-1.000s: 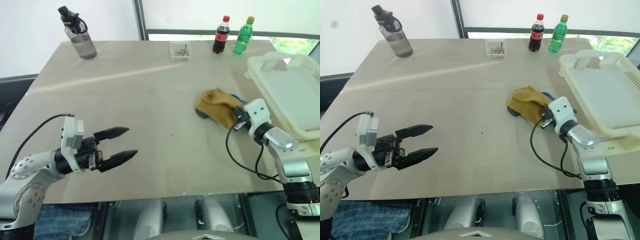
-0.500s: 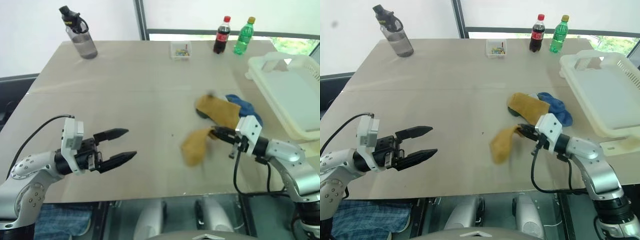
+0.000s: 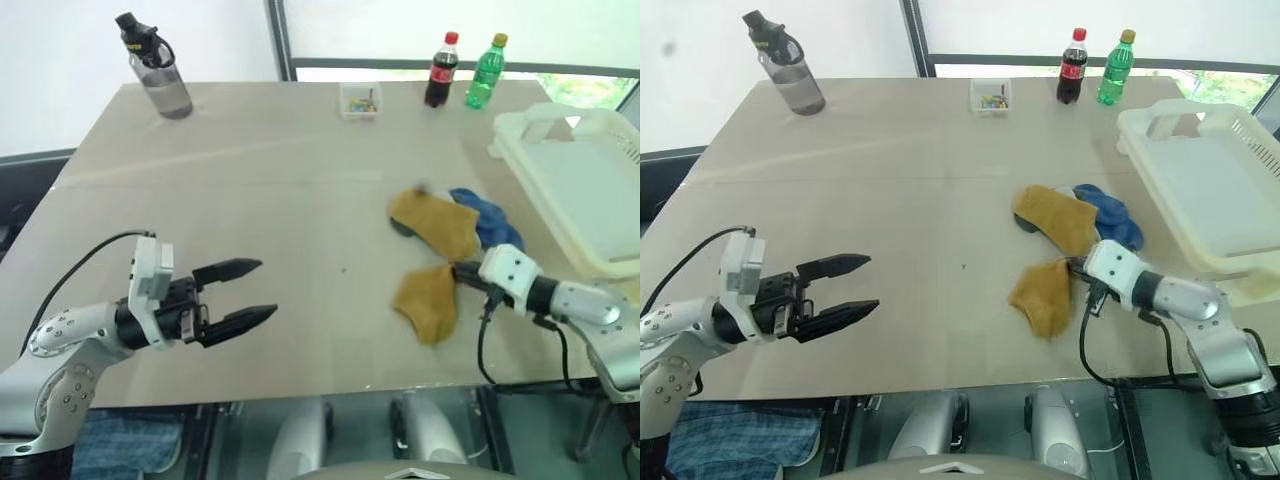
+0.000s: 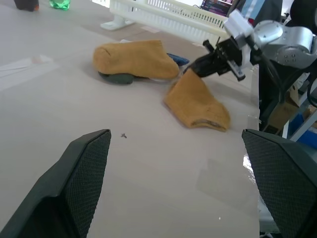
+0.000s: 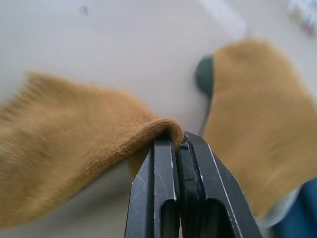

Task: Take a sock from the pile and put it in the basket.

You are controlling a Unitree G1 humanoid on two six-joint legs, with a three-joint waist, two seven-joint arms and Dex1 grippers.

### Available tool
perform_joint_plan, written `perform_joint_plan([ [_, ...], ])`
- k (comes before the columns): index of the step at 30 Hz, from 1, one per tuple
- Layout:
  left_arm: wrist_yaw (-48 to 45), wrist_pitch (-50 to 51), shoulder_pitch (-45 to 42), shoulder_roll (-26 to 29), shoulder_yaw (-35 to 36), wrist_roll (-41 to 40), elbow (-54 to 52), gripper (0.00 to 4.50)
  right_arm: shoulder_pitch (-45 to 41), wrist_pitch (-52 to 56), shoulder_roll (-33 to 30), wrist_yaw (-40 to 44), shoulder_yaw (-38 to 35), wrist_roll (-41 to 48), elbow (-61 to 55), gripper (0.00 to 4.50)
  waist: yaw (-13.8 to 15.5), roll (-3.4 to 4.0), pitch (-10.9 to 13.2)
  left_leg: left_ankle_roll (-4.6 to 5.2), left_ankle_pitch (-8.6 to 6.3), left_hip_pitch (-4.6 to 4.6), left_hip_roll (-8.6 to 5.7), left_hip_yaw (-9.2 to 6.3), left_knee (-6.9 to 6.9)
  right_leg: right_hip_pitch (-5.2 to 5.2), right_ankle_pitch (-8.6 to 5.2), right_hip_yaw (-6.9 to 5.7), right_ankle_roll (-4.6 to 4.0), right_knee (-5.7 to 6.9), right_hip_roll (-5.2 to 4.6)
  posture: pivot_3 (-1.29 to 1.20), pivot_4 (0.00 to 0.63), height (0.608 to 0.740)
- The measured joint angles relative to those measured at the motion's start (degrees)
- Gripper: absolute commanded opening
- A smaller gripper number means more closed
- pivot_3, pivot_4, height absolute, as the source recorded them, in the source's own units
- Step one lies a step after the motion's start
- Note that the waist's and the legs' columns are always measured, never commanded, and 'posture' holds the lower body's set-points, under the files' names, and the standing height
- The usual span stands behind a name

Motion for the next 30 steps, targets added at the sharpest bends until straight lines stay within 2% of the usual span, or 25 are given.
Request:
perform_joint_plan([
  [4,-0.38,0.0,-0.22,0.02,-0.15,0.02,0.62,4.5,-4.83,1.94,-7.97,4.1,-0.94,-1.06,-6.14,0.07,0.01,-0.03,-0.01,0.0,0.0,-0.01,0.02,-0.06,-0.01,0.0,-0.06,-0.08,-0.1,-0.02,0.01,0.0,0.15,0.74],
  [7,-0.46,0.0,-0.5,0.02,-0.3,0.04,0.71,4.5,-6.97,3.19,-9.25,4.75,1.74,-3.79,-7.54,0.07,0.0,-0.03,0.0,0.0,0.0,-0.02,0.02,-0.06,-0.01,0.0,-0.1,-0.08,-0.18,-0.02,0.01,0.0,0.15,0.74],
  [10,-0.64,-0.07,-1.29,0.02,-0.61,0.22,0.98,4.5,-9.3,4.58,-8.55,5.01,7.95,-8.56,-8.97,0.07,-0.04,-0.04,-0.01,0.0,0.0,-0.02,0.02,-0.07,-0.01,-0.01,-0.1,-0.09,-0.19,-0.01,0.01,0.0,0.15,0.74],
  [15,-0.72,-0.16,-1.79,0.02,-0.66,0.33,1.33,4.5,-10.4,5.72,-1.67,3.76,17.07,-14.34,-9.18,0.07,-0.03,-0.04,0.0,0.0,0.0,-0.05,0.0,-0.07,-0.01,-0.02,-0.07,-0.07,-0.14,-0.01,-0.01,0.0,0.15,0.74],
  [18,-0.71,-0.18,-1.82,0.01,-0.67,0.35,1.35,4.5,-11.43,6.04,2.77,1.78,19.52,-16.72,-8.74,0.97,-0.02,-0.04,0.0,0.0,0.0,-0.05,0.0,-0.08,0.0,-0.02,0.0,-0.08,-0.02,-0.01,-0.01,0.0,0.15,0.74],
  [20,-0.7,-0.18,-1.71,0.01,-0.67,0.35,1.35,4.5,-11.44,6.43,3.74,1.43,19.7,-16.97,-8.75,1.95,0.11,-0.04,0.0,-0.01,0.0,-0.05,0.0,-0.1,0.0,-0.02,0.0,-0.09,-0.03,-0.01,-0.02,0.0,0.15,0.74],
  [22,-0.7,-0.18,-1.64,0.02,-0.67,0.35,1.34,4.5,-11.04,8.22,5.51,0.57,18.72,-15.86,-8.78,2.7,0.13,-0.05,-0.01,-0.01,0.0,-0.06,0.0,-0.13,0.0,-0.01,0.0,-0.11,-0.03,-0.02,-0.02,0.0,0.15,0.74],
  [25,-0.69,-0.17,-1.67,0.02,-0.68,0.34,1.32,4.5,-9.8,11.73,6.62,0.19,15.23,-12.26,-8.87,2.7,0.13,-0.05,0.0,-0.01,0.0,-0.06,0.0,-0.13,0.0,-0.01,0.0,-0.11,-0.04,-0.01,-0.03,0.0,0.15,0.74],
  [30,-0.67,-0.16,-1.82,0.01,-0.85,0.34,1.3,4.5,-6.31,18.15,6.78,-0.86,4.33,-4.87,-9.15,2.7,0.17,-0.05,-0.01,-0.01,0.0,-0.06,-0.01,-0.16,-0.01,0.0,0.0,-0.14,-0.04,-0.01,-0.03,0.0,0.15,0.74],
])
